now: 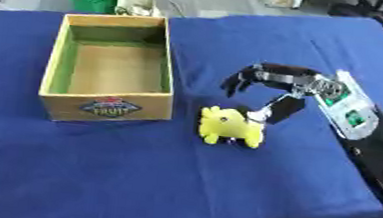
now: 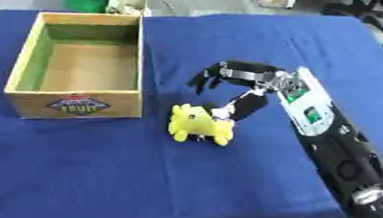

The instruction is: Pick up objects on the table and place them in the box.

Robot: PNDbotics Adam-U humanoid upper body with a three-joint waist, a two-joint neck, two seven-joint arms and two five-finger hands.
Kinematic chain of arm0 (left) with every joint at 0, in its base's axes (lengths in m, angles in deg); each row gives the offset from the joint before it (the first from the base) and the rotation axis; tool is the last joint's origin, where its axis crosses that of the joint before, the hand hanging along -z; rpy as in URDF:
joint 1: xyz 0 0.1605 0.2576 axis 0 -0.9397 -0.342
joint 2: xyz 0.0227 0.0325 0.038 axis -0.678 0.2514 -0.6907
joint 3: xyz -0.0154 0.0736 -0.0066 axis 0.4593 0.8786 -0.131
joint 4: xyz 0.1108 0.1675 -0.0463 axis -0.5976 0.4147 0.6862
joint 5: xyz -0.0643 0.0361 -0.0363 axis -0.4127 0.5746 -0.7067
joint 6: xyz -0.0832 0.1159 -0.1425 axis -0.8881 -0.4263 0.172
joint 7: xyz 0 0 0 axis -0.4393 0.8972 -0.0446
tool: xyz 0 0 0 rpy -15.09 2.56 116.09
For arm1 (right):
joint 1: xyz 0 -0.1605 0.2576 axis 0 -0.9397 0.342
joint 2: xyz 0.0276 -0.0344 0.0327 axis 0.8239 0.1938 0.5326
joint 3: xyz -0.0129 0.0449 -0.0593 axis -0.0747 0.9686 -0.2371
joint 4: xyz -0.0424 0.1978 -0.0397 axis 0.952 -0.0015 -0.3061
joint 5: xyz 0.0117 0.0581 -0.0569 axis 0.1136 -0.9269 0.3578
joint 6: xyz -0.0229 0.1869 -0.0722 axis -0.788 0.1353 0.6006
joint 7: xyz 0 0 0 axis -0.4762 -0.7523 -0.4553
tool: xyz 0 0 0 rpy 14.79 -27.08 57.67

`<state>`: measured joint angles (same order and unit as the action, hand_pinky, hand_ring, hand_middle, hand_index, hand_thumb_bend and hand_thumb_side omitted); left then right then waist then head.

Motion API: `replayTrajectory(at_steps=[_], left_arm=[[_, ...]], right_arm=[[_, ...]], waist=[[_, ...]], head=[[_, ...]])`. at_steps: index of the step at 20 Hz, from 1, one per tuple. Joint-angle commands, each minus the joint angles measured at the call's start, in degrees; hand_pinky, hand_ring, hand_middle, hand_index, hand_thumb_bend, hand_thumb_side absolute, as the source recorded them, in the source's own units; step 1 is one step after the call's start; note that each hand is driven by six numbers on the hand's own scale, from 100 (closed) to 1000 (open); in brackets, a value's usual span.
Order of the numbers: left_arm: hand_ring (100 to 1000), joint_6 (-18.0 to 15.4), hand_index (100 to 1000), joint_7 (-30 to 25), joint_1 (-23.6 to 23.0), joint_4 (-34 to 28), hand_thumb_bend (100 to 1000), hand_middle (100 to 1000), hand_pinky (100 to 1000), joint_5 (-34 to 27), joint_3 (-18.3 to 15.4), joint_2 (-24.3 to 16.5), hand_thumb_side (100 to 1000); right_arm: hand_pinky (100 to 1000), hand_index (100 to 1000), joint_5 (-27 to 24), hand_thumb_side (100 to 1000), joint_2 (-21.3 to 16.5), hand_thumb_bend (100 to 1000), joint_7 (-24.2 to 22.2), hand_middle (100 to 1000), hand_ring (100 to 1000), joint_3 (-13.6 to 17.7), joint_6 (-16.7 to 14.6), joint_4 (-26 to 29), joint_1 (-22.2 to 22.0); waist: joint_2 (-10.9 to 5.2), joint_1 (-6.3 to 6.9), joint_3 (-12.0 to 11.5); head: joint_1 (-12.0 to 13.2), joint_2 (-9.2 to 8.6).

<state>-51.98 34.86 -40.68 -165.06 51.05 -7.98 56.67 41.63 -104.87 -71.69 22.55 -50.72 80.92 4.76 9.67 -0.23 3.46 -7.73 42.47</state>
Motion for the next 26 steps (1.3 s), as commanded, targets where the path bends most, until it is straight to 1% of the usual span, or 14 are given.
replayTrajectory(at_steps=[1, 3, 6, 10, 16, 19, 21, 22, 24, 26], left_arm=[[415, -0.1, 614, -0.2, 0.3, -0.7, 715, 461, 483, -0.1, 0.0, -1.2, 200], [415, -0.1, 614, -0.2, 0.3, -0.7, 715, 461, 484, -0.1, 0.0, -1.2, 200], [415, -0.1, 614, -0.2, 0.4, -0.8, 714, 461, 483, -0.1, 0.0, -1.1, 200], [415, 0.0, 614, -0.2, 0.4, -0.7, 714, 461, 483, -0.1, 0.0, -1.2, 200], [415, 0.0, 614, -0.2, 0.4, -0.7, 714, 461, 484, -0.1, -0.1, -1.2, 200], [415, 0.0, 614, -0.2, 0.5, -0.7, 714, 461, 484, -0.1, -0.1, -1.2, 200], [415, -0.1, 614, -0.2, 0.5, -0.7, 714, 461, 484, -0.1, -0.1, -1.2, 200], [415, 0.0, 614, -0.2, 0.4, -0.7, 714, 461, 484, -0.1, -0.1, -1.2, 200], [415, 0.0, 614, -0.2, 0.4, -0.7, 714, 461, 484, -0.1, -0.1, -1.2, 200], [415, -0.1, 614, -0.2, 0.5, -0.8, 714, 461, 484, -0.1, -0.1, -1.2, 201]], right_arm=[[828, 892, 4.2, 229, -0.4, 100, -3.5, 734, 921, -0.2, -4.8, 0.6, 0.8], [829, 893, 5.8, 229, -0.2, 100, -3.5, 737, 919, -0.3, -5.4, 0.4, 0.8], [831, 895, 7.7, 254, 0.0, 100, -3.7, 745, 918, -0.5, -6.1, 0.1, 0.8], [832, 898, 9.0, 288, 0.1, 100, -4.1, 750, 918, -0.5, -6.6, -0.2, 0.9], [839, 920, 10.3, 407, 0.2, 100, -5.6, 774, 925, -0.7, -7.1, -0.5, 1.0], [842, 928, 11.2, 440, 0.2, 100, -6.3, 784, 883, -0.7, -7.3, -0.5, 1.0], [843, 929, 11.8, 444, 0.3, 100, -6.7, 785, 873, -0.7, -7.4, -0.5, 1.1], [843, 927, 12.0, 453, 0.3, 100, -6.9, 783, 850, -0.7, -7.5, -0.5, 1.1], [844, 918, 12.6, 452, 0.3, 100, -7.1, 783, 832, -0.7, -7.6, -0.4, 1.1], [845, 901, 13.5, 447, 0.4, 108, -7.2, 781, 834, -0.7, -7.9, -0.4, 1.1]], waist=[[-0.96, 0.07, -0.1], [-0.96, 0.06, 0.0], [-0.94, -0.04, 0.1], [-0.92, -0.14, 0.1], [-0.97, -0.28, 0.2], [-1.02, -0.28, 0.2], [-1.04, -0.26, 0.2], [-1.05, -0.24, 0.2], [-1.07, -0.2, 0.1], [-1.09, -0.15, 0.1]], head=[[-0.1, -0.49], [-0.1, -0.49], [-0.1, -0.52], [-0.1, -0.46], [-0.1, -0.47], [-0.1, -0.48], [0.0, -0.51], [0.0, -0.5], [0.0, -0.52], [0.0, -0.55]])
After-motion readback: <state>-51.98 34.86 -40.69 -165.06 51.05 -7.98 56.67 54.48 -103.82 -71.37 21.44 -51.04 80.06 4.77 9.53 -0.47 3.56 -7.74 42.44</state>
